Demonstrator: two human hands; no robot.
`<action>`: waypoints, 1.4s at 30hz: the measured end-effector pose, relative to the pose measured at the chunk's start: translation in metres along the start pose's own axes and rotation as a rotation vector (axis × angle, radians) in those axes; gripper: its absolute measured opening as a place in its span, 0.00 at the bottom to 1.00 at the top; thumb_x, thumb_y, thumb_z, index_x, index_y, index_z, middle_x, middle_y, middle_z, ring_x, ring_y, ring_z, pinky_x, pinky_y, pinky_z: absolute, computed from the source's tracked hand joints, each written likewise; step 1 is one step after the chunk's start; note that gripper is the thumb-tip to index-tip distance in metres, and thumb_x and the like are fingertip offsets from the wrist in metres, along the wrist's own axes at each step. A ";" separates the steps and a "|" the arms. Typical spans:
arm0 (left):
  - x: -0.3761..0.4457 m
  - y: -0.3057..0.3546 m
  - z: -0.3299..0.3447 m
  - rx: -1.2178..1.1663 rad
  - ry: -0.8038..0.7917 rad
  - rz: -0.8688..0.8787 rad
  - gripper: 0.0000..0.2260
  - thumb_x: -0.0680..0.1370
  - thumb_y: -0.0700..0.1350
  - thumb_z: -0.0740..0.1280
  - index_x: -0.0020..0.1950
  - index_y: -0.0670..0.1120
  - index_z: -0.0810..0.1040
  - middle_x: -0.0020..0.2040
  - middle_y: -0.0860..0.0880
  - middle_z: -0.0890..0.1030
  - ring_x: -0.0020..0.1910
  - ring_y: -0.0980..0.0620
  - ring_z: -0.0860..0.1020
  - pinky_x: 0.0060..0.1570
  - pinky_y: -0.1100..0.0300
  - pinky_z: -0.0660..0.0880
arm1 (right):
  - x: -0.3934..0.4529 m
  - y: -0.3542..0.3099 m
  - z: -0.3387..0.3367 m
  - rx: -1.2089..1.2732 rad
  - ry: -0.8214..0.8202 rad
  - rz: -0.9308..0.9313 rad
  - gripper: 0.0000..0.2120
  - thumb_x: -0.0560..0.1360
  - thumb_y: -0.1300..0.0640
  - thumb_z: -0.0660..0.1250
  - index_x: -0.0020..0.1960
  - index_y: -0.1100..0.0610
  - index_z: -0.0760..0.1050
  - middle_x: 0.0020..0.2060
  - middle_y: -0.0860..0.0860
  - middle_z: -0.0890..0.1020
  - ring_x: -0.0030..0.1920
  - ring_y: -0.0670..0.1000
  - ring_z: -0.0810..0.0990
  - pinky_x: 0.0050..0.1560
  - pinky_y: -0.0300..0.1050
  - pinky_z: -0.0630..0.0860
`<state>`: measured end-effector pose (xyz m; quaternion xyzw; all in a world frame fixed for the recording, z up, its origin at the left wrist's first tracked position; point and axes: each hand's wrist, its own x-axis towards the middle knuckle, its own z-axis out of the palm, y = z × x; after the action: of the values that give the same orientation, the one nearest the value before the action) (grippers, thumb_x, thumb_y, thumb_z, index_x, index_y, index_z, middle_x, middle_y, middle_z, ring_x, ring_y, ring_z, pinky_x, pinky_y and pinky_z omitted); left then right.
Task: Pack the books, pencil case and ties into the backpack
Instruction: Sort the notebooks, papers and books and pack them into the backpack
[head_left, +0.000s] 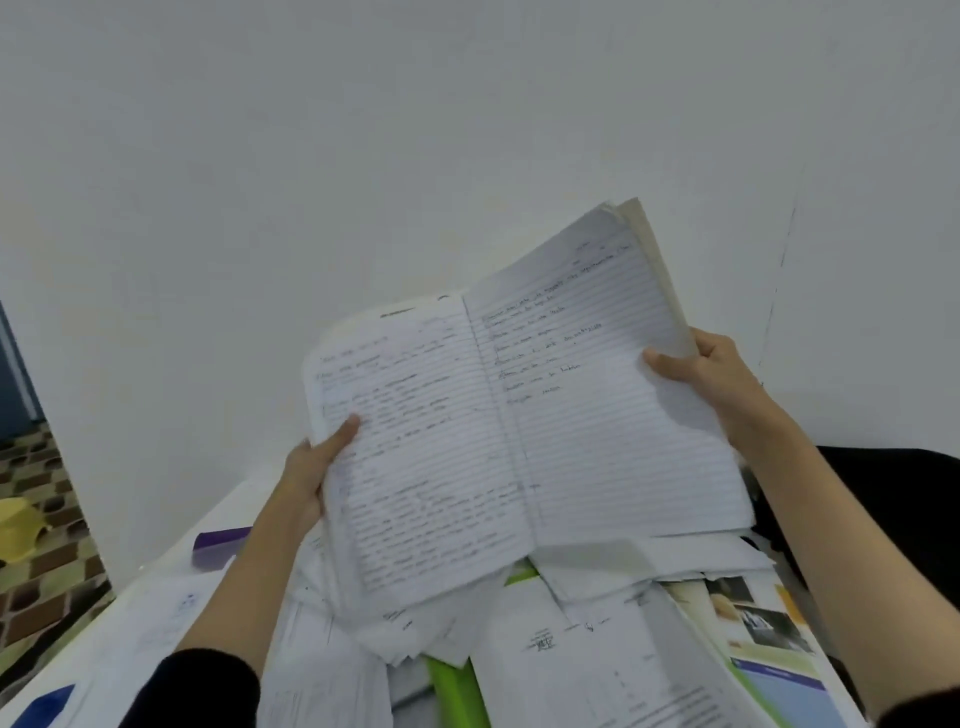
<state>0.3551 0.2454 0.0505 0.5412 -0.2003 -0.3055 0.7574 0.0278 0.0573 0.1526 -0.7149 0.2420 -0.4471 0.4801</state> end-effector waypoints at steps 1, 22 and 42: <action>-0.002 0.009 0.006 0.047 -0.035 0.037 0.28 0.67 0.50 0.74 0.63 0.40 0.76 0.53 0.44 0.83 0.51 0.45 0.82 0.56 0.49 0.77 | 0.000 0.003 0.005 -0.016 0.036 -0.020 0.07 0.76 0.63 0.66 0.53 0.59 0.78 0.43 0.52 0.82 0.40 0.51 0.80 0.39 0.44 0.79; -0.038 -0.060 0.149 0.411 -0.211 0.143 0.18 0.79 0.41 0.63 0.69 0.47 0.66 0.70 0.47 0.66 0.49 0.59 0.74 0.43 0.72 0.71 | -0.045 0.082 0.056 -0.048 0.074 0.026 0.15 0.75 0.69 0.64 0.51 0.49 0.75 0.44 0.43 0.80 0.45 0.44 0.80 0.42 0.34 0.77; 0.002 -0.056 0.046 0.223 -0.222 0.029 0.18 0.65 0.46 0.74 0.54 0.49 0.78 0.50 0.46 0.85 0.48 0.46 0.83 0.46 0.50 0.80 | 0.012 0.103 0.119 0.179 -0.058 0.274 0.17 0.63 0.50 0.77 0.46 0.57 0.80 0.40 0.52 0.85 0.40 0.49 0.84 0.38 0.41 0.80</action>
<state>0.3136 0.1992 0.0129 0.5819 -0.3236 -0.3283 0.6701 0.1463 0.0603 0.0480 -0.6421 0.2825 -0.3761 0.6053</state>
